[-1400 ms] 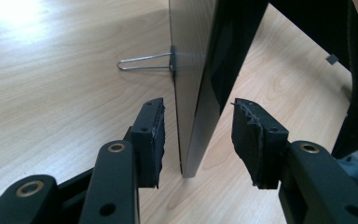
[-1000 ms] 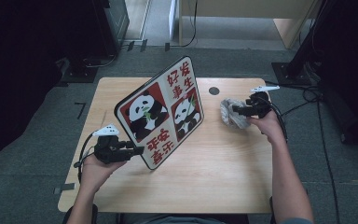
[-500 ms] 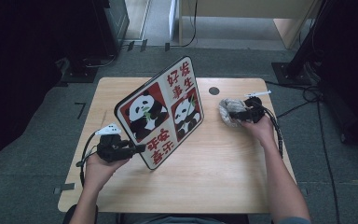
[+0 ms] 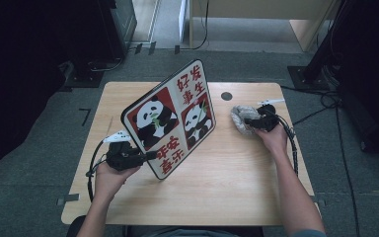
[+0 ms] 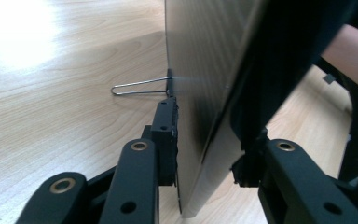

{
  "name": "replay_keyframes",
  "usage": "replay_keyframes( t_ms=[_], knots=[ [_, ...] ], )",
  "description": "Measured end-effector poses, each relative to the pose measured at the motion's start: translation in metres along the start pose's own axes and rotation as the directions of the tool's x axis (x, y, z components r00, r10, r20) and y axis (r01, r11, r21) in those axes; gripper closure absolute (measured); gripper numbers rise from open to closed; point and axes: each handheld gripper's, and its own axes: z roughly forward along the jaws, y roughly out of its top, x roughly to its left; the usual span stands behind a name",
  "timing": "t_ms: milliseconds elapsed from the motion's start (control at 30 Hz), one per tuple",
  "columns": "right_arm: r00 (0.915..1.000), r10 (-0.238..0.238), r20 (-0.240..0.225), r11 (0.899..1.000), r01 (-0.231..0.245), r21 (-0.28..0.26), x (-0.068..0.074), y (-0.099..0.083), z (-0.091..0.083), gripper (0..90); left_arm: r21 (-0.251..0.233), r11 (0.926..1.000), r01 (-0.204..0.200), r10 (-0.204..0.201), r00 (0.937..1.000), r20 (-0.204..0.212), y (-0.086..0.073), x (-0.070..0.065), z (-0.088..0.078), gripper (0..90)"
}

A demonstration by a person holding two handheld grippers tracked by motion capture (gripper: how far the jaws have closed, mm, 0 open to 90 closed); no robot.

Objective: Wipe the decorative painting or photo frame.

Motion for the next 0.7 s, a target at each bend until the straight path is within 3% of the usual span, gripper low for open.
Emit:
replay_keyframes(
  t_ms=[133, 333, 700],
  knots=[
    [1.0000, -0.003, -0.005, 1.000, 0.003, 0.002, 0.000, 0.000, -0.003, 65.4, -0.008, 0.9999, 0.009, -0.009, 1.0000, -0.003, 0.000, -0.001, 0.001, 71.9],
    [0.9983, 0.018, -0.056, 1.000, -0.017, 0.019, -0.001, 0.001, -0.011, 66.7, -0.048, 0.9988, 0.009, -0.010, 0.9999, -0.013, 0.000, -0.002, 0.000, 76.6],
    [0.9962, 0.019, -0.085, 0.999, -0.021, -0.030, 0.003, 0.005, -0.039, 66.8, -0.099, 0.9950, 0.013, -0.014, 0.9998, -0.012, 0.001, -0.001, 0.003, 77.8]
  ],
)
